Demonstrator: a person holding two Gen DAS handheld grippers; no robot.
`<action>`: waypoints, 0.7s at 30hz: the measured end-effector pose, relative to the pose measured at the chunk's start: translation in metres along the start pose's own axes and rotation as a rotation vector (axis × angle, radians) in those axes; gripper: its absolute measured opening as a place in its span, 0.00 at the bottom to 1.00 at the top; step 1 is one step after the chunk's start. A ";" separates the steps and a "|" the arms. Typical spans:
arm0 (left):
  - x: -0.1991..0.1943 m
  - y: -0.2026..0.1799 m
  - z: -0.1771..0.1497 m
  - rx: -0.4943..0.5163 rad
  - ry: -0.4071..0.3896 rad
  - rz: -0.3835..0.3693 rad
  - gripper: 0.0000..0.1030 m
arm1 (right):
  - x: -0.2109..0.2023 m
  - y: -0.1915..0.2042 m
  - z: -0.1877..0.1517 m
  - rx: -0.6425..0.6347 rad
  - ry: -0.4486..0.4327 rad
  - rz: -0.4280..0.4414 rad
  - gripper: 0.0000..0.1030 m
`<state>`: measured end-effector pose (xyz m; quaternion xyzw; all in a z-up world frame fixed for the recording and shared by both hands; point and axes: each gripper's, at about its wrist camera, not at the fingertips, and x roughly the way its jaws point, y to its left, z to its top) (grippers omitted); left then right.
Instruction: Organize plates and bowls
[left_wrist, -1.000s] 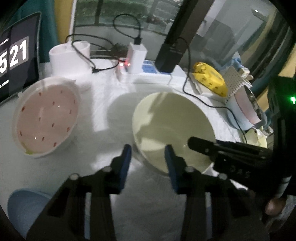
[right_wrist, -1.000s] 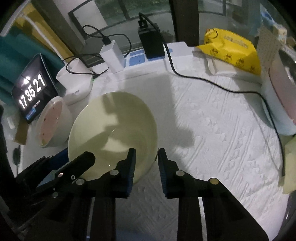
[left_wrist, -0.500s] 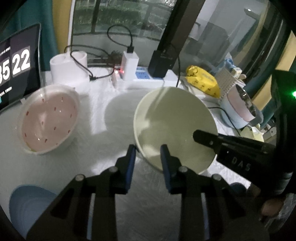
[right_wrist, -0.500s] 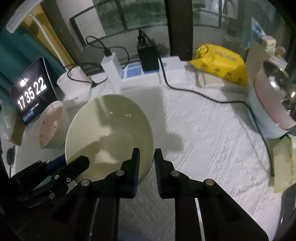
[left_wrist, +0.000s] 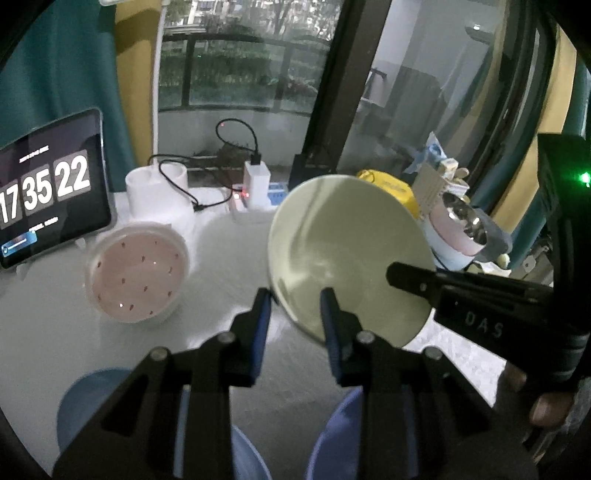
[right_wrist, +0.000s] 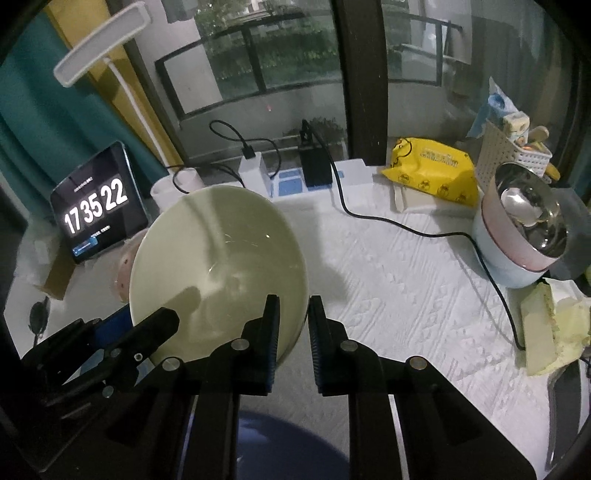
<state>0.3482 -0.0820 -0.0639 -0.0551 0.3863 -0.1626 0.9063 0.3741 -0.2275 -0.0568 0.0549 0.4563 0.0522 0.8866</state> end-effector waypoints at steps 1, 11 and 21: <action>-0.003 -0.001 -0.001 -0.001 -0.003 -0.001 0.27 | -0.004 0.001 -0.001 0.000 -0.005 0.000 0.16; -0.036 -0.009 -0.011 0.009 -0.033 -0.013 0.27 | -0.036 0.008 -0.015 0.002 -0.034 0.006 0.16; -0.061 -0.017 -0.030 0.017 -0.038 -0.020 0.27 | -0.059 0.011 -0.036 0.010 -0.048 0.012 0.16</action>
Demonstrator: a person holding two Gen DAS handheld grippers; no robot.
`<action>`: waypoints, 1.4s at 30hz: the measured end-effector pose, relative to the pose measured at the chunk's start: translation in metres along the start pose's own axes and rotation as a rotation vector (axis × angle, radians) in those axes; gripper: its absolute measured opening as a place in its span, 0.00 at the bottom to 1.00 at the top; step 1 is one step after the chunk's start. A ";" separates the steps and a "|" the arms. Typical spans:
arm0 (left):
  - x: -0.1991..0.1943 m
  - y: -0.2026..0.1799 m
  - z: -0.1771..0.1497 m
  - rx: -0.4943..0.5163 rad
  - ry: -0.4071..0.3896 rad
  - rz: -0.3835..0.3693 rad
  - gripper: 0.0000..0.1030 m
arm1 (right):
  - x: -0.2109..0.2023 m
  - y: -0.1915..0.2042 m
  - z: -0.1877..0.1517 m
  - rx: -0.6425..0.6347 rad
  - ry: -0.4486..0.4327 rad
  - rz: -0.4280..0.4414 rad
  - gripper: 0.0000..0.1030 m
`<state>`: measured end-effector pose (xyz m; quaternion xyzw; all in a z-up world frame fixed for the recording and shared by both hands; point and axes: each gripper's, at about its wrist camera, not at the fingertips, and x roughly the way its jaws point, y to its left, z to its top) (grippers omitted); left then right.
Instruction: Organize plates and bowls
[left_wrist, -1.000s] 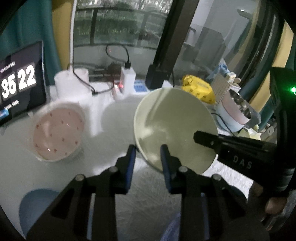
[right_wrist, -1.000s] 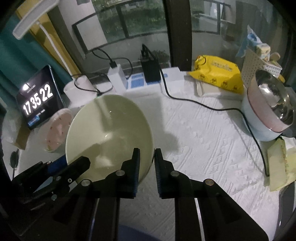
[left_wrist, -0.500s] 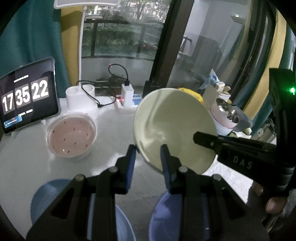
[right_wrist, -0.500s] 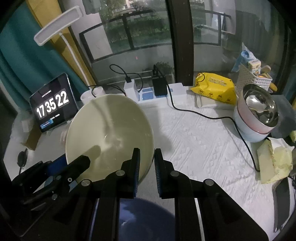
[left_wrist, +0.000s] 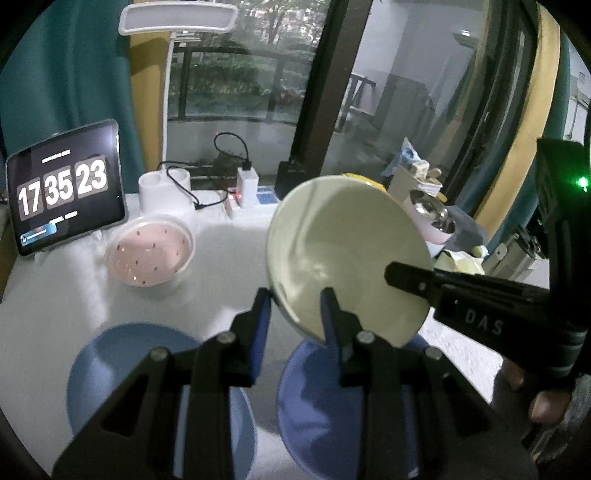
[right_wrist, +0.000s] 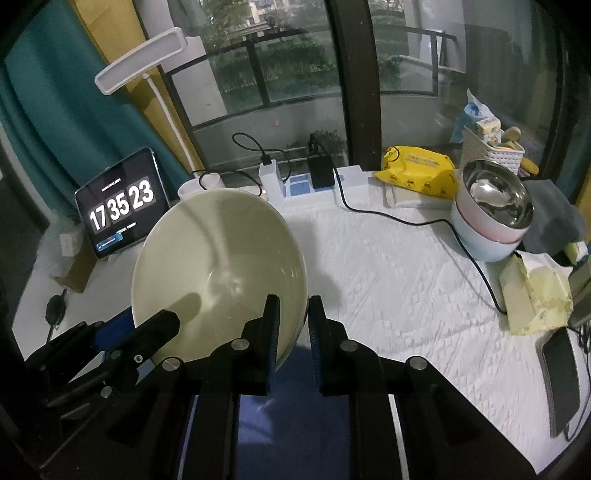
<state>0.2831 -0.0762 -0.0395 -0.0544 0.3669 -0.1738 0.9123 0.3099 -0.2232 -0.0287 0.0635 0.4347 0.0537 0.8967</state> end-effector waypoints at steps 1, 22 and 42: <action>-0.002 -0.001 -0.003 0.000 0.000 -0.001 0.27 | -0.002 0.000 -0.003 0.002 -0.001 0.001 0.16; -0.018 -0.026 -0.052 0.017 0.046 -0.015 0.27 | -0.023 -0.018 -0.064 0.054 0.028 0.010 0.16; 0.001 -0.031 -0.084 0.033 0.129 0.033 0.27 | 0.001 -0.024 -0.094 0.044 0.074 -0.051 0.16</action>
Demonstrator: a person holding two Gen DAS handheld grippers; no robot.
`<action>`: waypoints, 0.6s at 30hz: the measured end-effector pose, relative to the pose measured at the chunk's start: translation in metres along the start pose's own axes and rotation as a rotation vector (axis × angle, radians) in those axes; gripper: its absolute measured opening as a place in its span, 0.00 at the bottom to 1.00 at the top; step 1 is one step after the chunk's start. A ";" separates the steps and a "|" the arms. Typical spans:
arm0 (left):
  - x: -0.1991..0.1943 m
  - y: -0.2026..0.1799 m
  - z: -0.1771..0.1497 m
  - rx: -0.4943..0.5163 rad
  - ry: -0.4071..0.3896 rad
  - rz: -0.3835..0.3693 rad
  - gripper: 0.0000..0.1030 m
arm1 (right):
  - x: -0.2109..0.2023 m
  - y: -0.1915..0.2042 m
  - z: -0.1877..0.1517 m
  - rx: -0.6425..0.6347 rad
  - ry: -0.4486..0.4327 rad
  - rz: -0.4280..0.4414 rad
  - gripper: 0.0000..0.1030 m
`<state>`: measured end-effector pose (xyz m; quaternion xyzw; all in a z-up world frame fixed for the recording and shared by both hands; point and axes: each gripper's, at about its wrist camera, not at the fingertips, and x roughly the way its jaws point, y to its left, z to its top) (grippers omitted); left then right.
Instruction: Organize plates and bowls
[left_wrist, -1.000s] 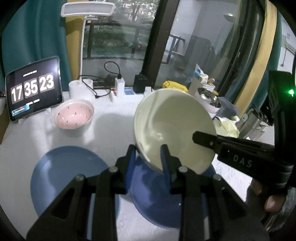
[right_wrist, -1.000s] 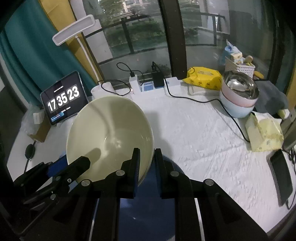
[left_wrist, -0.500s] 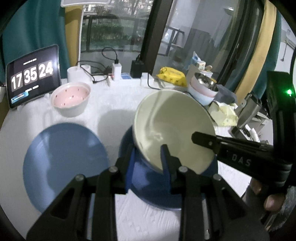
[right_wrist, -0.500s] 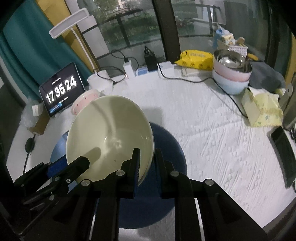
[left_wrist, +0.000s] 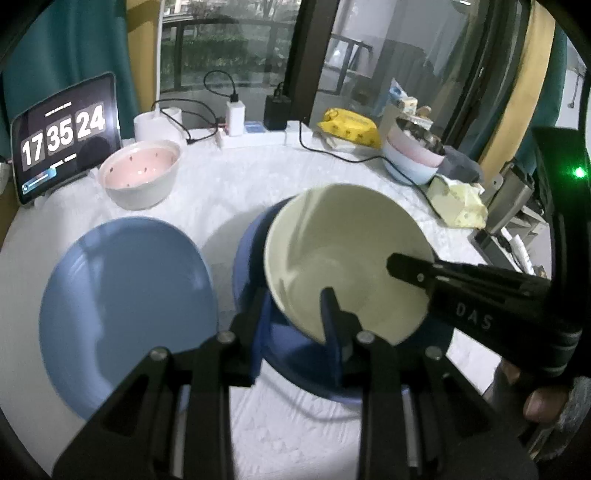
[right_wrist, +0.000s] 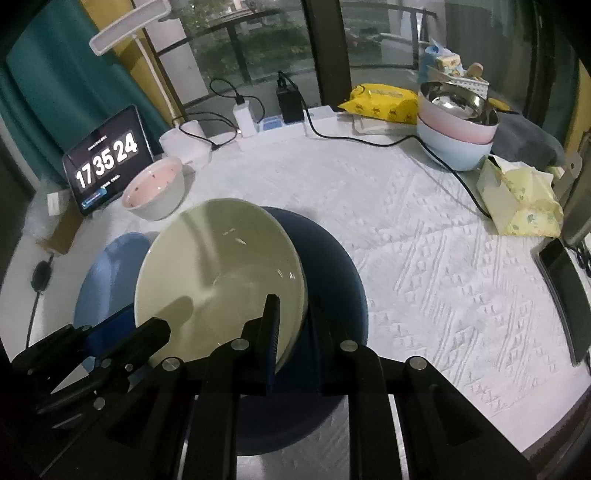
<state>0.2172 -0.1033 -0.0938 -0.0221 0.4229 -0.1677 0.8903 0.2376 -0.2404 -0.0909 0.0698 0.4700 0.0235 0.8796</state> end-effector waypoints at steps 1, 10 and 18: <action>0.001 -0.001 0.000 0.005 -0.001 -0.002 0.27 | 0.001 -0.001 -0.001 -0.002 0.003 -0.004 0.16; -0.003 -0.020 0.001 0.065 -0.034 0.008 0.25 | -0.001 0.006 0.004 -0.053 -0.020 -0.033 0.11; 0.000 -0.018 0.000 0.056 -0.025 0.015 0.26 | 0.002 -0.001 0.002 -0.040 -0.013 -0.030 0.11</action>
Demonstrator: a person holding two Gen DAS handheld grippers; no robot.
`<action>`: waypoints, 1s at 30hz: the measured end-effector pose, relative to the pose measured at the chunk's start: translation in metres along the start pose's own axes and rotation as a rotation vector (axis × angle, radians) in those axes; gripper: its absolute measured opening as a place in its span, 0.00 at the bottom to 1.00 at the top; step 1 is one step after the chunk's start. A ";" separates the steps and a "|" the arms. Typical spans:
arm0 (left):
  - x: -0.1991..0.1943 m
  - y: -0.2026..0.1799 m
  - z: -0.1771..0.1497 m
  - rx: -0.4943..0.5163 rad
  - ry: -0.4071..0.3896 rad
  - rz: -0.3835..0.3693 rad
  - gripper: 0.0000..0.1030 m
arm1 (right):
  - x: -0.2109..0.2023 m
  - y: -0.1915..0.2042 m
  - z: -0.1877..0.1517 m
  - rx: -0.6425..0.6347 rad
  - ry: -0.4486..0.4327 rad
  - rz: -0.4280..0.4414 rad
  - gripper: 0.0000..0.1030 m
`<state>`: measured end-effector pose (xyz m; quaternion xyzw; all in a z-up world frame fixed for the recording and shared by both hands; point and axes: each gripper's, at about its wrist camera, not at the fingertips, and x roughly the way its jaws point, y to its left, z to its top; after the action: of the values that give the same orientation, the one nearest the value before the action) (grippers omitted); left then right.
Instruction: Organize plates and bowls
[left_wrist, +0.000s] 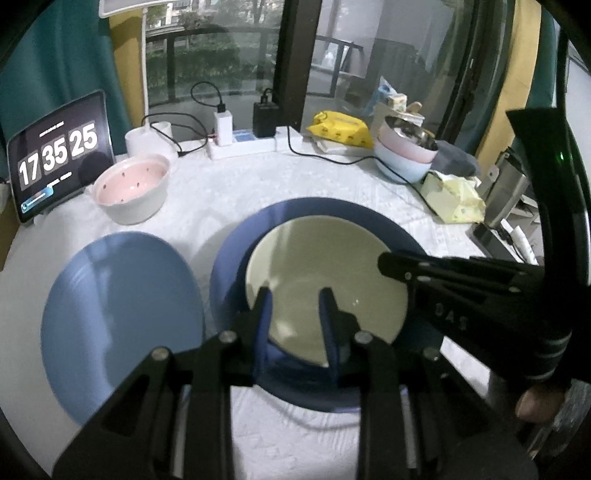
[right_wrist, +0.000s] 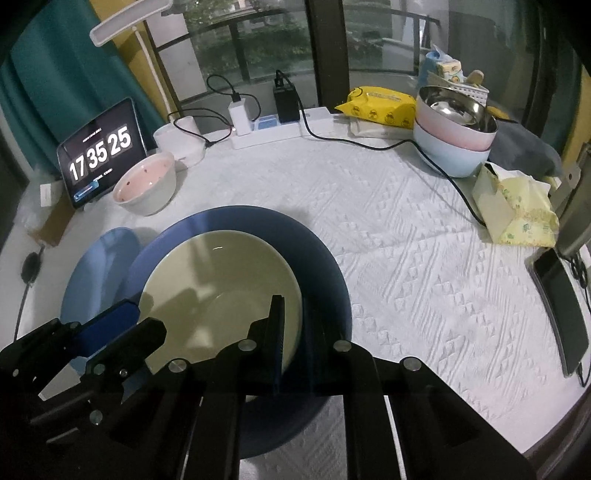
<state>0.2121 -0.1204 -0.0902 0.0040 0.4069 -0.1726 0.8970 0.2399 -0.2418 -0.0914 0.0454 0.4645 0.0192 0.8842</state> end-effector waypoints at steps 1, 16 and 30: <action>0.000 0.000 0.000 0.001 0.000 0.001 0.26 | 0.000 -0.001 0.000 0.005 0.000 0.002 0.11; 0.003 0.004 -0.001 -0.012 0.012 0.022 0.27 | -0.012 -0.008 0.003 -0.001 -0.076 -0.030 0.11; -0.003 0.017 0.003 -0.055 0.005 0.017 0.28 | -0.018 -0.020 0.005 0.040 -0.088 -0.014 0.18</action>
<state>0.2174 -0.1040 -0.0880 -0.0167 0.4137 -0.1536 0.8972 0.2335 -0.2637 -0.0754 0.0609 0.4258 0.0018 0.9027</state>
